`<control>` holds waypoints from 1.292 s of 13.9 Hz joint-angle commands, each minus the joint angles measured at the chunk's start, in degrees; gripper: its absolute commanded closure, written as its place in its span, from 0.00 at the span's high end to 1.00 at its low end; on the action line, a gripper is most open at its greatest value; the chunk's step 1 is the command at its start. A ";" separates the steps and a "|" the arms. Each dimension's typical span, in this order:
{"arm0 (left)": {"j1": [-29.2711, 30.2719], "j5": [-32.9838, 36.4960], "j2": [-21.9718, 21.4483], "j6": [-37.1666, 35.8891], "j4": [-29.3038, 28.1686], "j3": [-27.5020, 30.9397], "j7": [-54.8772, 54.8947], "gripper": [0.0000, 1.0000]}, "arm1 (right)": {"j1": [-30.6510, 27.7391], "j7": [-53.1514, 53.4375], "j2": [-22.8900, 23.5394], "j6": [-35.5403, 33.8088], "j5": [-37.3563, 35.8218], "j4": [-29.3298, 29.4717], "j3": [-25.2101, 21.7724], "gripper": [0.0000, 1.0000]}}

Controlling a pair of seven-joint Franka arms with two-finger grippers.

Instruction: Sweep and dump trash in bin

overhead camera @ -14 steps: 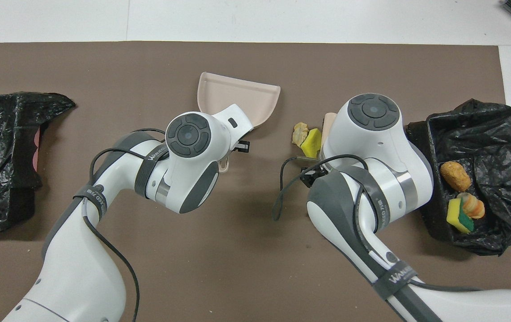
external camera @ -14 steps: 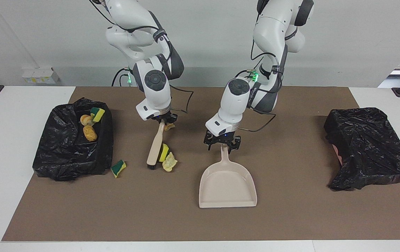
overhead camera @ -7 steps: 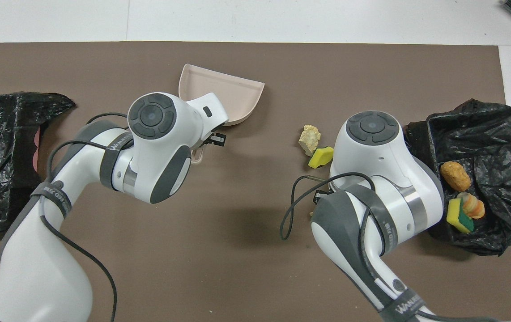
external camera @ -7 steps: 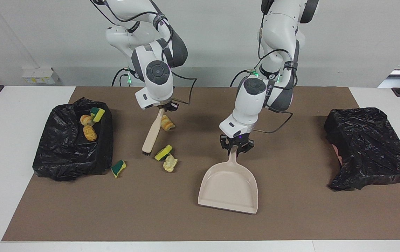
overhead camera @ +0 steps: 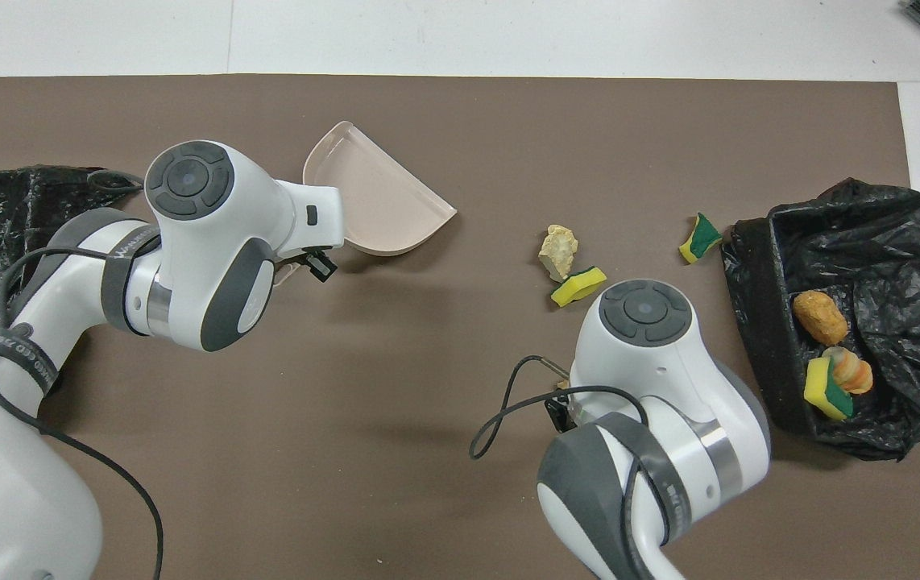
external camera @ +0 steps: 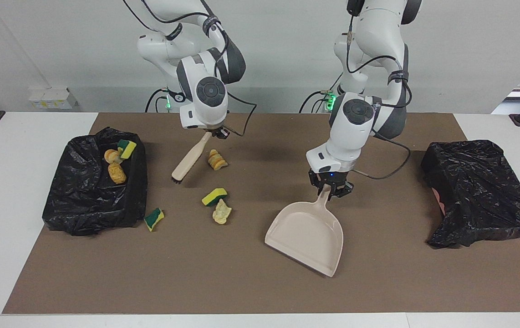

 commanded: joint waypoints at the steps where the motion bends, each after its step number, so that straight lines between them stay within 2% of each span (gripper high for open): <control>1: 2.68 -0.24 -1.61 4.28 -2.74 -0.55 18.77 0.00 | 1.35 4.79 -4.91 5.32 6.62 -5.98 -0.02 0.00; 5: 3.04 -0.86 -1.60 3.50 -2.74 -0.55 39.10 0.00 | 2.76 6.63 -5.44 13.21 11.47 -9.49 -0.02 0.00; 7: 2.78 -0.86 -1.60 0.00 -2.39 -0.82 46.23 0.00 | 4.18 5.60 -4.48 17.09 11.48 -10.03 -0.11 0.00; 9: 1.91 -1.03 -2.48 -3.61 -2.74 -1.08 46.44 0.00 | 3.39 -2.19 -3.25 19.99 11.04 -9.76 -0.37 0.00; 12: -1.00 -1.03 -3.36 -3.89 -4.49 -1.08 44.43 0.00 | -0.12 -13.01 0.00 22.11 8.68 -6.97 -0.55 0.00; 16: -4.07 -1.03 -3.71 -3.01 -5.20 -1.08 39.87 0.00 | -0.57 -18.67 3.69 21.24 -2.73 -1.16 -0.28 0.00; 18: -4.95 -1.03 -3.80 -2.31 -5.73 -1.08 36.44 0.00 | -0.39 -23.12 4.40 21.06 -5.12 0.17 -0.19 0.00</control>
